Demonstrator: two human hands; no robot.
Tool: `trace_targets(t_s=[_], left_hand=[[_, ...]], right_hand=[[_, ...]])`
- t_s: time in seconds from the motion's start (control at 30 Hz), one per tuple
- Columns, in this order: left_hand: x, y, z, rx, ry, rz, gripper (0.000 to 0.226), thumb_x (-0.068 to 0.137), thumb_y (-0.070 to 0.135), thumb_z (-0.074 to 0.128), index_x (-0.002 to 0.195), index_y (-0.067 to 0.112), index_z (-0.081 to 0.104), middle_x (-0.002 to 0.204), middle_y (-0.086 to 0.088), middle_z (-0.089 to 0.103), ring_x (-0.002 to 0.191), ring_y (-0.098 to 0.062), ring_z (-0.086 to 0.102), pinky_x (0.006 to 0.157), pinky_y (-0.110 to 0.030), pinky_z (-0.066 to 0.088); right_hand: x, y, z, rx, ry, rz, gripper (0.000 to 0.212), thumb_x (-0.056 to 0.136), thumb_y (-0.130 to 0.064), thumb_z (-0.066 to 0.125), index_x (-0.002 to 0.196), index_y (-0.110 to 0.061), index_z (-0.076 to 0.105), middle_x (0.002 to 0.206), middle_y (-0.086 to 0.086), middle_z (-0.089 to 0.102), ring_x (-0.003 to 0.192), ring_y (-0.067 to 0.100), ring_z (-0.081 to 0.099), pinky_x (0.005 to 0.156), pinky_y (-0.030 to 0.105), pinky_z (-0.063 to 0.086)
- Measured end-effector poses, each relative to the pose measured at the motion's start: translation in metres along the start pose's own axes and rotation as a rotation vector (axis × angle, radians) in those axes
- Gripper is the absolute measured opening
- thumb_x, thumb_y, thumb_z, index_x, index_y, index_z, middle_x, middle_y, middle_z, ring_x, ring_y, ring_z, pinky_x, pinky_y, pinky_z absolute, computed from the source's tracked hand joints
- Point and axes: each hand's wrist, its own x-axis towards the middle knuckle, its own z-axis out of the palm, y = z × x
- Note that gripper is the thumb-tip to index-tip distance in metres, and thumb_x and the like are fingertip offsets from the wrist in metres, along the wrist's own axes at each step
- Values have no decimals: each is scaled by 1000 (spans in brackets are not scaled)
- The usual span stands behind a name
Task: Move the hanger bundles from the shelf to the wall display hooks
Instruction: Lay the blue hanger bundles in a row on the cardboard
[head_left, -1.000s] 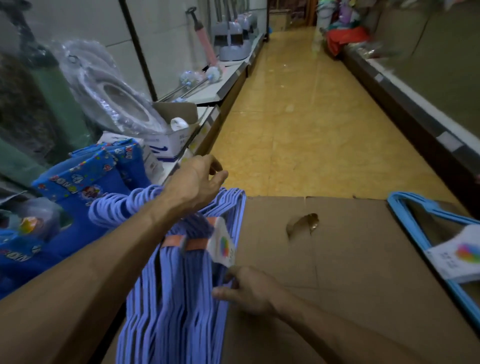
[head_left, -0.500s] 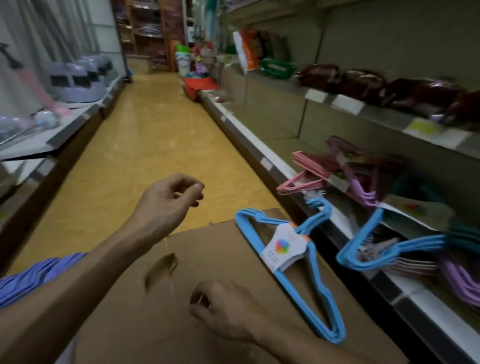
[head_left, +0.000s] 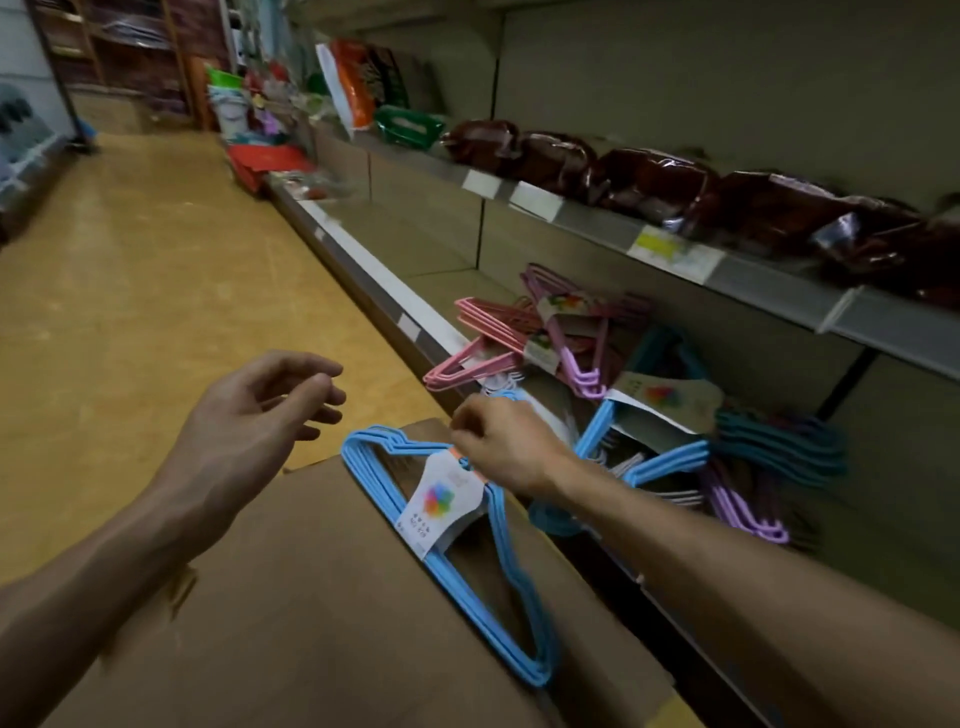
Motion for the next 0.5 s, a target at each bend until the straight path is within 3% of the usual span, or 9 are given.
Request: trace_targets(t_s=[0.23, 0.4, 0.5], left_hand=[[10, -7, 20, -21, -20, -7, 16, 98, 21, 55, 105, 29, 67, 93, 3, 73, 92, -14, 71, 86, -43, 56], [22, -10, 39, -28, -40, -13, 16, 98, 21, 55, 106, 28, 66, 95, 2, 72, 91, -14, 70, 78, -34, 55], [30, -13, 51, -43, -72, -28, 16, 97, 19, 56, 105, 26, 68, 93, 1, 73, 90, -15, 71, 80, -36, 56]], right_hand=[[48, 68, -80, -17, 269, 251, 29, 92, -30, 61, 115, -12, 63, 113, 10, 68, 102, 27, 64, 88, 33, 51], [76, 101, -104, -43, 272, 368, 26, 91, -23, 63, 112, -7, 65, 107, 14, 70, 94, 28, 67, 84, 40, 57], [81, 118, -110, 37, 193, 409, 27, 95, -19, 56, 118, -6, 62, 104, 11, 68, 86, 21, 65, 74, 32, 52]])
